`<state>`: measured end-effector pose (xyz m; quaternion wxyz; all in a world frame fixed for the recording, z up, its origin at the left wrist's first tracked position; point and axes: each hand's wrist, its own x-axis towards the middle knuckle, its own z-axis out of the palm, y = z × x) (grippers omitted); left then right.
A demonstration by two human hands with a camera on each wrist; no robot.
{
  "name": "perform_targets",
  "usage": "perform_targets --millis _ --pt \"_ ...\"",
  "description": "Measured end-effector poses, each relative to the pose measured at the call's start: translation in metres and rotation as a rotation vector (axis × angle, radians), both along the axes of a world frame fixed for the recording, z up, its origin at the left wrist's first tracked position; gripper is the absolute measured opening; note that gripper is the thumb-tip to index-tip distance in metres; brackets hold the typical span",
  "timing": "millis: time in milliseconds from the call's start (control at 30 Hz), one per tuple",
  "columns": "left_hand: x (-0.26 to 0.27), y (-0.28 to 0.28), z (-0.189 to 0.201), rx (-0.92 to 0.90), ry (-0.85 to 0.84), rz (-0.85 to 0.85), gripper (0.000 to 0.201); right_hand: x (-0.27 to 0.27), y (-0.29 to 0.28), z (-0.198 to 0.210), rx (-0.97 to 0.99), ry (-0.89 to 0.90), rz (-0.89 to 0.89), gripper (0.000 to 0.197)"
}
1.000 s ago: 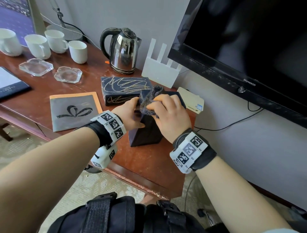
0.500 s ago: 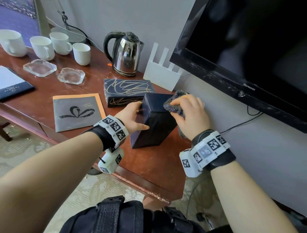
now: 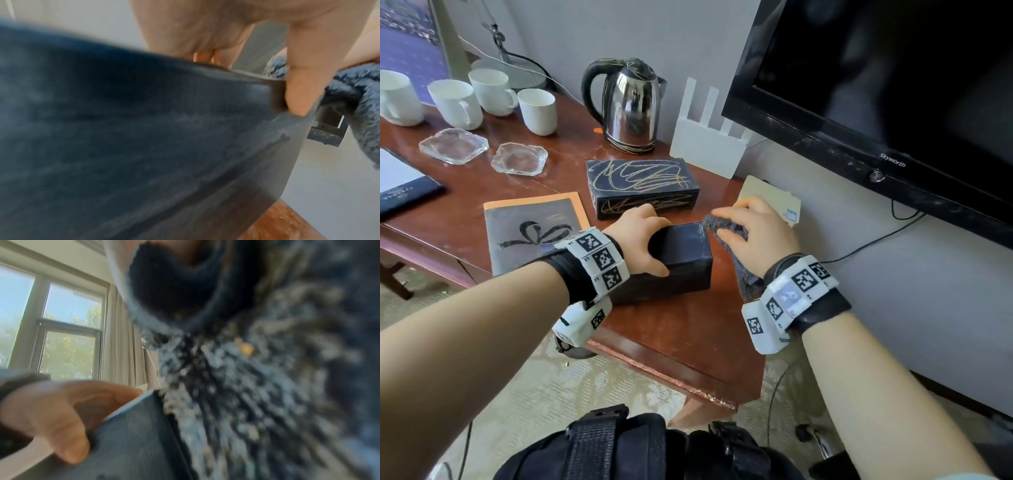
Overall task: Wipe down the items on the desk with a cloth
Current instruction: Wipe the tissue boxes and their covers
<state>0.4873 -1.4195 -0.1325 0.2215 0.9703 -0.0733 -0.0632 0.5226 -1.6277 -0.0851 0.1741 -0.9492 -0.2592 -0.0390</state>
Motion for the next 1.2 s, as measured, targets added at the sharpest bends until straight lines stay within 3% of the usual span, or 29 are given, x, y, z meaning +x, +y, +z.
perform_targets --millis 133,267,500,700,867,933,1067,1200 --pt "0.005 -0.012 -0.006 0.097 0.025 -0.026 0.085 0.0 0.003 -0.02 -0.074 0.025 0.004 0.031" --pt "0.007 -0.027 -0.022 0.229 0.127 -0.047 0.077 -0.01 -0.004 -0.043 -0.318 0.085 0.044 0.029" --pt "0.015 -0.028 -0.027 0.236 0.147 -0.051 0.077 -0.008 -0.026 -0.041 -0.363 0.247 0.149 0.03" --pt "0.012 -0.03 -0.024 0.268 0.188 -0.036 0.08 0.001 -0.002 -0.049 -0.184 0.21 0.04 0.027" --pt "0.012 -0.029 -0.024 0.236 0.19 -0.026 0.079 -0.003 -0.013 -0.037 -0.395 0.345 0.177 0.026" --pt "0.007 -0.025 -0.025 0.224 0.164 -0.001 0.079 0.0 -0.018 -0.031 -0.382 0.376 0.133 0.03" --pt "-0.008 0.009 -0.022 0.147 0.107 0.255 0.072 0.005 -0.018 -0.033 -0.386 0.443 0.0 0.044" --pt "-0.025 0.06 -0.024 0.148 0.156 0.62 0.061 0.004 -0.011 -0.047 -0.458 0.485 0.02 0.028"
